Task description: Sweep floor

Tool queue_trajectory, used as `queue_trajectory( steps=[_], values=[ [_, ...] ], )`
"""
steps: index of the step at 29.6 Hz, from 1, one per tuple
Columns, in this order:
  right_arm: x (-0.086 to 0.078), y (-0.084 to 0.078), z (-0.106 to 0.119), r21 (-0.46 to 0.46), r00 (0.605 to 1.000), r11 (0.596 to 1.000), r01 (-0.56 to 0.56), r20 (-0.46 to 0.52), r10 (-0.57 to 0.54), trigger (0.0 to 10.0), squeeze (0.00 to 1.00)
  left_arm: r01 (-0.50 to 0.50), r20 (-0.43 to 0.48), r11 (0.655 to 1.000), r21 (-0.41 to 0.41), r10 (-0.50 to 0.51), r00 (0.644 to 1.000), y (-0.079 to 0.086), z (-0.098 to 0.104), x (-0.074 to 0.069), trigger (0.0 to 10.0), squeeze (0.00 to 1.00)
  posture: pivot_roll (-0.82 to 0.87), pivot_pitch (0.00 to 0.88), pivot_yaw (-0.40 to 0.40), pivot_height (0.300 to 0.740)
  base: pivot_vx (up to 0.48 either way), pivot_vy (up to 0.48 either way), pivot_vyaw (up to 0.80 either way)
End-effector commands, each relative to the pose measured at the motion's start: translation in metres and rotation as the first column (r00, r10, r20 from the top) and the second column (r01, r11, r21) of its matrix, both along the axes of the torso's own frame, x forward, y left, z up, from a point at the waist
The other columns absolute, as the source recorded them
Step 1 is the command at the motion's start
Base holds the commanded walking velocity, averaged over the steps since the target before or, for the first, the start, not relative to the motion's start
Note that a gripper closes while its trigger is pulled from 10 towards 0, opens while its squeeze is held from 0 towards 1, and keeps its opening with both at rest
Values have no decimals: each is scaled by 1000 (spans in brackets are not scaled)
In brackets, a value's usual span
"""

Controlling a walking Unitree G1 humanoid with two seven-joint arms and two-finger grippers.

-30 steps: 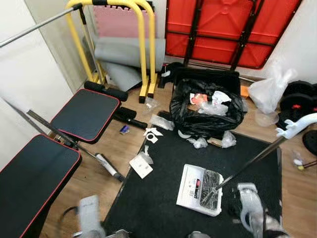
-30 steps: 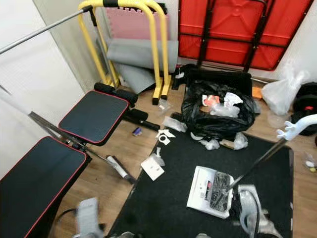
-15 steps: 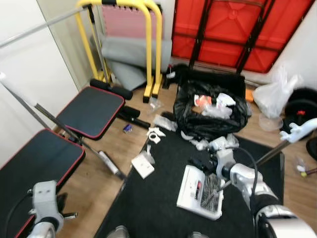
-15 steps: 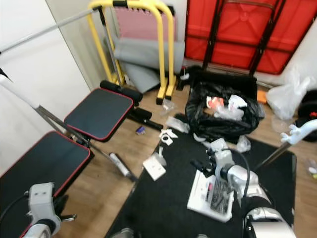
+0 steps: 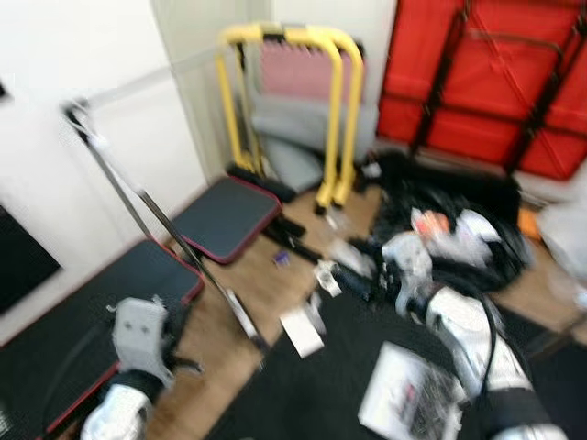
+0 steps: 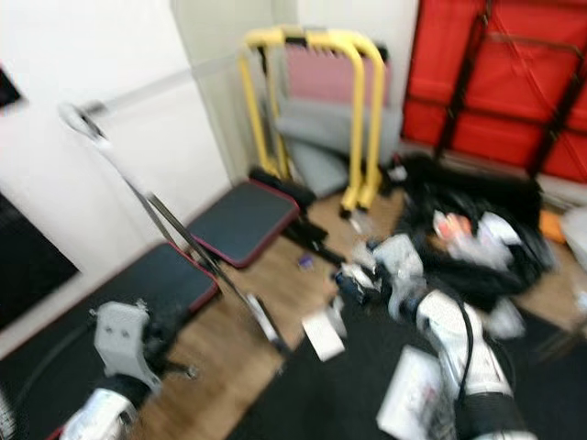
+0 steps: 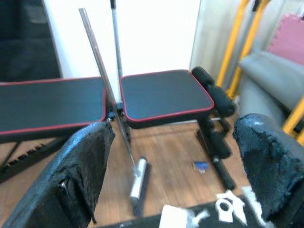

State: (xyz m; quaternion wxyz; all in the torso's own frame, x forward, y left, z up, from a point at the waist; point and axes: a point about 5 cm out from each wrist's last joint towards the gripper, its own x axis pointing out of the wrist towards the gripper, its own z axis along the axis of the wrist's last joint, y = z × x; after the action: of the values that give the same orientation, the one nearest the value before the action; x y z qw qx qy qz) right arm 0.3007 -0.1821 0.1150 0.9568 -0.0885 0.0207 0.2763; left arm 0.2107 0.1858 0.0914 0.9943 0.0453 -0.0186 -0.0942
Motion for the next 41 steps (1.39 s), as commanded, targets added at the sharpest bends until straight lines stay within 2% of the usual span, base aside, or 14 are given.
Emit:
queue_trajectory(
  steps=[1,2,5,6,8,12,16,22,28,35,38,41],
  values=[
    [-1,5,1,9,1000,1000,4,2,-4,10000,0,-48,-22,999,12,48,999,2,-3,-1,10000,0,-152,12,30,740,0,0,800],
    [-4,13,7,48,999,998,40,34,-41,10000,0,-79,-13,997,-1,79,997,-1,-4,-2,10000,0,-152,2,30,740,0,0,800],
    [-4,13,7,48,999,998,40,34,-41,10000,0,-79,-13,997,-1,79,997,-1,-4,-2,10000,0,-152,2,30,740,0,0,800],
    [-14,23,7,26,996,999,46,81,-48,10000,0,-119,-8,993,-16,119,993,-4,-4,-5,10000,0,-149,0,19,740,0,0,794],
    [-18,27,8,19,993,998,57,98,-59,10000,0,-140,2,990,-11,140,990,-7,0,-8,10000,0,-140,0,10,740,0,0,791],
    [-17,28,7,6,992,997,72,106,-72,10000,0,-161,11,987,-10,161,987,-8,3,-6,10000,0,-138,0,6,740,0,0,791],
    [-9,29,10,-24,992,996,83,101,-80,10000,0,-180,16,983,-16,181,983,-11,13,4,10000,0,-129,0,-12,740,0,0,794],
    [-15,33,13,-48,995,995,87,62,-84,10000,0,-174,-23,984,-18,174,984,-14,18,2,10000,0,-126,0,-24,740,0,0,799],
    [-16,33,12,-81,993,991,110,54,-106,10000,0,-163,-22,987,-13,163,986,-16,20,3,10000,0,-120,0,-34,740,0,0,798],
    [-14,29,13,-102,985,981,163,69,-157,10000,0,-141,-24,990,-11,140,990,-18,23,4,10000,0,-124,0,-31,740,126,0,0],
    [-11,19,12,-120,972,965,232,56,-227,10000,0,-134,-33,991,-15,134,990,-19,25,5,10000,0,-122,0,-34,740,355,0,673],
    [-9,17,13,-121,966,959,255,67,-249,10000,0,-133,-34,991,-16,133,991,-20,25,5,10000,0,-123,0,-35,740,371,0,267]
  ],
)
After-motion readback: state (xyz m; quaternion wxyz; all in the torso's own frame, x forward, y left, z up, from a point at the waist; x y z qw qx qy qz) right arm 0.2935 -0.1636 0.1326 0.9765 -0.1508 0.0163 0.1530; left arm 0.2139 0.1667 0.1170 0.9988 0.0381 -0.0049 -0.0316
